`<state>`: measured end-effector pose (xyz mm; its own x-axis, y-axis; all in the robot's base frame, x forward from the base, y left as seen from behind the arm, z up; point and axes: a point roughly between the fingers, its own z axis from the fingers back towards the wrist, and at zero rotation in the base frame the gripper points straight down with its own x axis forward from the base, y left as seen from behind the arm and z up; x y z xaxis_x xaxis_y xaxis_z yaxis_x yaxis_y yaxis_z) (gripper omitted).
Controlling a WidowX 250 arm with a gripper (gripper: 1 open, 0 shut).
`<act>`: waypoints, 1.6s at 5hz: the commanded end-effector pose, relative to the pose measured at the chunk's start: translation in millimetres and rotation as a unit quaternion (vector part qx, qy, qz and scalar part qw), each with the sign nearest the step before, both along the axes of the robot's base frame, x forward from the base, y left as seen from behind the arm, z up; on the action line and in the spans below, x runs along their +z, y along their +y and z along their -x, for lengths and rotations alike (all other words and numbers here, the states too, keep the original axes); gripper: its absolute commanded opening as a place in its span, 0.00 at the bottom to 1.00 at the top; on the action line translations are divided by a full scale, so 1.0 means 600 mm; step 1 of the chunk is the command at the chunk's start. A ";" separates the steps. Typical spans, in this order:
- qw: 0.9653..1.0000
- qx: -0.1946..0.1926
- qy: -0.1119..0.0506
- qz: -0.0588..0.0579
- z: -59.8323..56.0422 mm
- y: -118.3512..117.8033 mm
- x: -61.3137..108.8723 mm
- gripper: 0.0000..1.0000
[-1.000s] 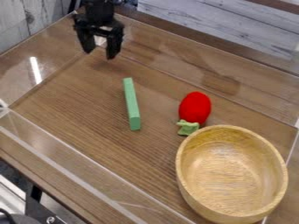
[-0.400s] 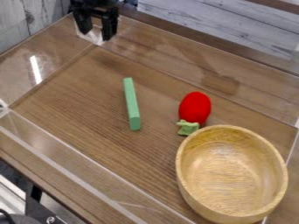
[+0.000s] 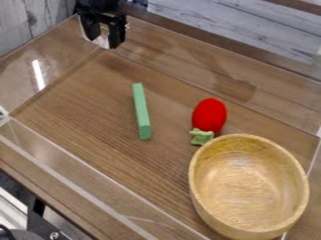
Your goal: Move the red object to the right side of the table
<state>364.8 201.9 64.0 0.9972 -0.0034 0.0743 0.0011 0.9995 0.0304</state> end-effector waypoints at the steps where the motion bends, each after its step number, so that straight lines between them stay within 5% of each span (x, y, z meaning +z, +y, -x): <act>1: 0.998 -0.053 -0.025 -0.013 -0.002 -0.005 0.039 1.00; 2: 1.000 -0.003 -0.026 -0.009 0.001 -0.010 0.026 0.00; 3: 0.999 0.040 -0.030 0.005 0.004 -0.016 0.023 1.00; 6: 0.997 0.065 -0.046 0.016 -0.002 0.002 0.048 1.00; 7: 0.998 0.040 -0.041 0.015 -0.006 0.007 0.039 0.00; 8: 0.999 0.014 -0.030 0.009 -0.004 0.009 0.032 1.00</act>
